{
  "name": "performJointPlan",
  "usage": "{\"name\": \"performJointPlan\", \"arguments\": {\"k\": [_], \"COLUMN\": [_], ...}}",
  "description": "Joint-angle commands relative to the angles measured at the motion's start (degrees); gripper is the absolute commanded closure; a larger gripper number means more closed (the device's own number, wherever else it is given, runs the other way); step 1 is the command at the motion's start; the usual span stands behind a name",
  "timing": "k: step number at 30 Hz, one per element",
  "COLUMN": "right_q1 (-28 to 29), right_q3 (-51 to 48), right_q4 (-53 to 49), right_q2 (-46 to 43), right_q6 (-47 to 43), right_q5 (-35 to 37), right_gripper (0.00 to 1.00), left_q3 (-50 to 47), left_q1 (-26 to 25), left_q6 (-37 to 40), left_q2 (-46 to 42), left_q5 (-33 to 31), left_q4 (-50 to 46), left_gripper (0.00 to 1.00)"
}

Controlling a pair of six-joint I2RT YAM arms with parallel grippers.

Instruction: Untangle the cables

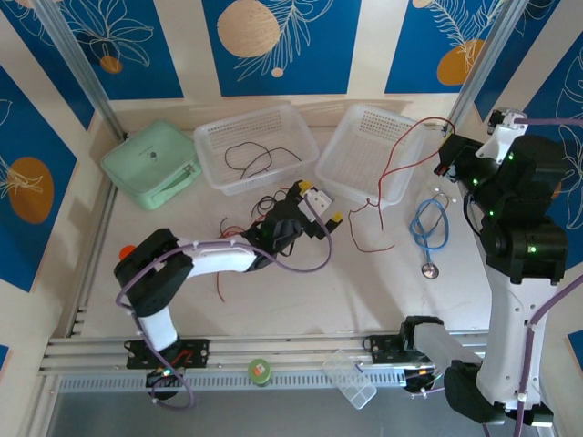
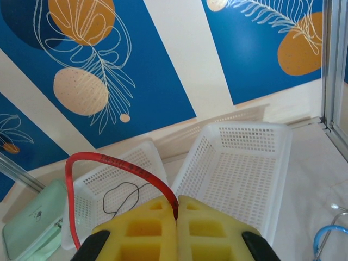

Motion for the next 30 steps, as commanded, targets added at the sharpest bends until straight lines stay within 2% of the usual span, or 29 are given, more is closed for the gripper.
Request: {"name": "performJointPlan", "arguments": {"k": [1,7,18,30], "right_q1": [0.3,0.22,-0.58,-0.32], "right_q3": [1.43,15.86,45.12,58.92], "right_q4": [2.03,2.02,2.52,6.87], "right_q2": [1.39,9.41,32.93,52.71], "right_q6": [0.44,-0.58,-1.02,-0.87], "right_q5": [-0.91,0.63,3.73,6.21], "right_gripper": [1.0,1.0,1.0,1.0], "left_q3": [-2.14,-6.47,-15.59,-19.09], "left_q1": [0.17,0.12,0.18,-0.01], "left_q6": [1.74,0.14,-3.87,-8.24], "left_q2": [-3.48,-10.33,-26.4,-36.0], "left_q5": [-2.16,-3.08,-5.49,-8.32], "left_q4": [-1.85,-3.07,-9.4,-16.79], "left_gripper": [0.0,0.01,0.0,0.0]}}
